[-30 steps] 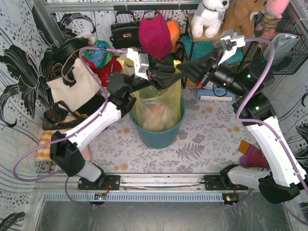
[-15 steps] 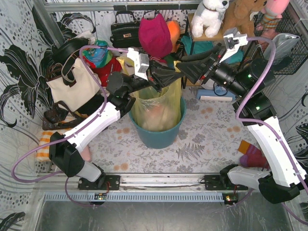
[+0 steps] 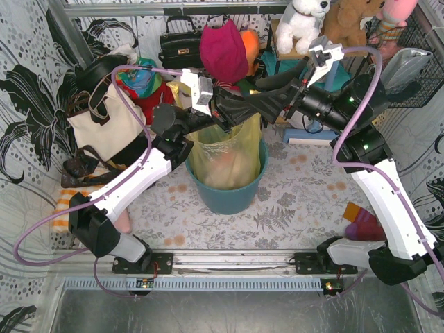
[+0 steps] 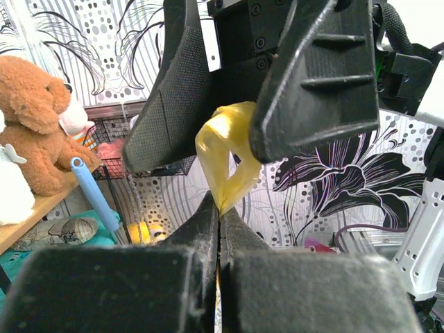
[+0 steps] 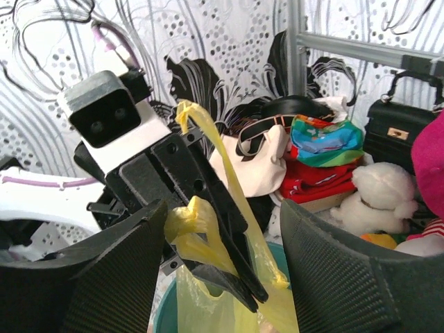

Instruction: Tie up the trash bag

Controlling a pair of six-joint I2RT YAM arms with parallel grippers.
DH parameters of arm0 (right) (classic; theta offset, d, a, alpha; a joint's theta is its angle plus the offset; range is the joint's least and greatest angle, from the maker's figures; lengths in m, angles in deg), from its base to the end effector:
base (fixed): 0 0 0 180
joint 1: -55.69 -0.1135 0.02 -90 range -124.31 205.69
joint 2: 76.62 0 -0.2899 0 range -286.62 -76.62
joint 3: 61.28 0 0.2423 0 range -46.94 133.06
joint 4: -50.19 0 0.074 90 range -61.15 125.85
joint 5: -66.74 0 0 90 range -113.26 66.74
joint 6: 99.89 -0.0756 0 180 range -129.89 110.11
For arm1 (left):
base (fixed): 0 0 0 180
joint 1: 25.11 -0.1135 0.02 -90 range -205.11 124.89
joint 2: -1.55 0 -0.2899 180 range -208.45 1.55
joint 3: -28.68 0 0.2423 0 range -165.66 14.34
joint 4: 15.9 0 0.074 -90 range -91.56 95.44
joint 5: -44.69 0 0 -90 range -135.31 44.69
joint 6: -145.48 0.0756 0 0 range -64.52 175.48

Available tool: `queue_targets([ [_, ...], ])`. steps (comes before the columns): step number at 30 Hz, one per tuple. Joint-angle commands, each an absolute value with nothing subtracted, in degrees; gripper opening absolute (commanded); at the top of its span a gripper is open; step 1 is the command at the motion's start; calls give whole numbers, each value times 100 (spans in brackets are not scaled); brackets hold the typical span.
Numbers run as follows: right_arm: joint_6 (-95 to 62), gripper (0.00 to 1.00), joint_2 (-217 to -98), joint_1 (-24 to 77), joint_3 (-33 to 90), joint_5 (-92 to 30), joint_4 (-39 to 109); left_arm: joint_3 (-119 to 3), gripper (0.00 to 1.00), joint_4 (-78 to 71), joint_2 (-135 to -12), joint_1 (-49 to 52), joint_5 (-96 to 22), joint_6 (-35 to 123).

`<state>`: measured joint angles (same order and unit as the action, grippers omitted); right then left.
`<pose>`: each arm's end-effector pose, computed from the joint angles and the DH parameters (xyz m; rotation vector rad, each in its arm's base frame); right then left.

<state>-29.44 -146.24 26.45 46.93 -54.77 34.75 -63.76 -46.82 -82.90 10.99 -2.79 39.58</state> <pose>0.1864 0.1496 0.5908 -0.6099 1.1476 1.0549 0.2388 -0.2374 0.5172 0.8788 0.7573 -1.1398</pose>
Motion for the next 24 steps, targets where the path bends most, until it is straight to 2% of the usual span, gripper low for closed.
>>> queue_targets([
  [1, -2702, 65, -14680, 2645, 4977, -6242, 3576, -6555, 0, -4729, -8152, 1081, -263, 3881],
  [12, -2015, 49, -14617, 2644, 4925, -5918, 3188, -6520, 0, -4744, -8113, 1082, -227, 3852],
  [21, -2101, 18, -14517, 2649, 4854, -5711, 3533, -6533, 0, -4749, -8150, 1084, -199, 3826],
  [24, -2126, 10, -14517, 2646, 4886, -5684, 3625, -6538, 0, -4759, -8154, 1084, -190, 3808],
])
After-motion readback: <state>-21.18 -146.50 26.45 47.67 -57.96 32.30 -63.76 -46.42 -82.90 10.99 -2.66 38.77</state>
